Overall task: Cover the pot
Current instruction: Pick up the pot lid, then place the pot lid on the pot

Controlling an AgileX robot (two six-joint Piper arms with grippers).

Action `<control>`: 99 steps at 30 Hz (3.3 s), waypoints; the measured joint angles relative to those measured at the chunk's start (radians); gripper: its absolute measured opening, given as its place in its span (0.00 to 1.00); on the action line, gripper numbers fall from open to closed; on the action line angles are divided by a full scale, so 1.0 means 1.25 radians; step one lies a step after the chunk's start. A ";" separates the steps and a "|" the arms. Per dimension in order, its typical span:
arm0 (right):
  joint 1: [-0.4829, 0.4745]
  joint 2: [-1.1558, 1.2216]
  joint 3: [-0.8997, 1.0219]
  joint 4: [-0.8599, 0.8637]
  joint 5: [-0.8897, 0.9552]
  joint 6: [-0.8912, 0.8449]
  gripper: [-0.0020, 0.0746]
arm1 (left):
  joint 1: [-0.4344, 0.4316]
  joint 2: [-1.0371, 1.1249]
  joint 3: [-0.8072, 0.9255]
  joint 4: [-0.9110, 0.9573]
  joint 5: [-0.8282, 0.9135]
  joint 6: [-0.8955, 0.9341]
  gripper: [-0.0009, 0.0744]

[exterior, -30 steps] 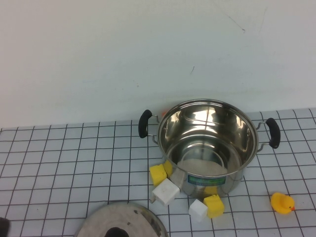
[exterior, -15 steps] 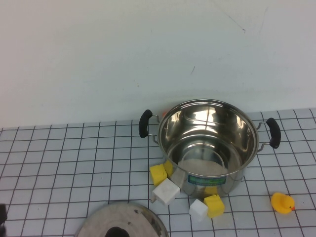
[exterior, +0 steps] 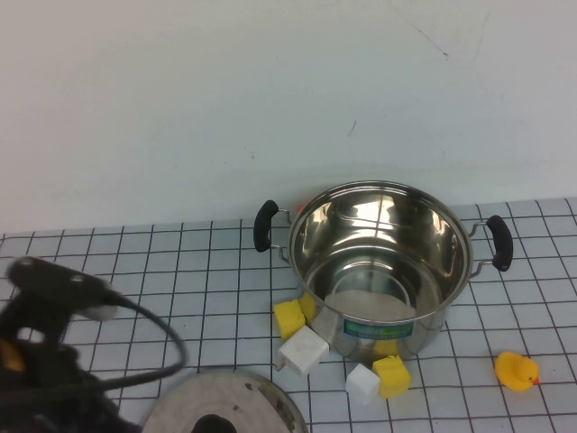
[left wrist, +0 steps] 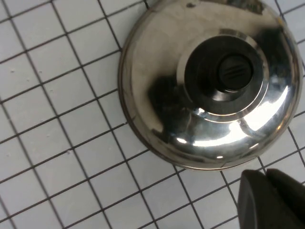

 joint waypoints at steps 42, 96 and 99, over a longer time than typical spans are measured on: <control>0.000 0.000 0.000 0.000 0.000 -0.001 0.02 | -0.160 0.590 -0.015 0.029 -0.438 -0.162 0.49; 0.000 0.000 0.000 0.000 0.000 -0.001 0.02 | -0.270 0.890 -1.082 0.109 0.106 -0.136 0.44; 0.000 0.000 0.000 0.000 0.000 0.002 0.02 | -0.272 0.920 -1.118 0.111 0.108 -0.135 0.44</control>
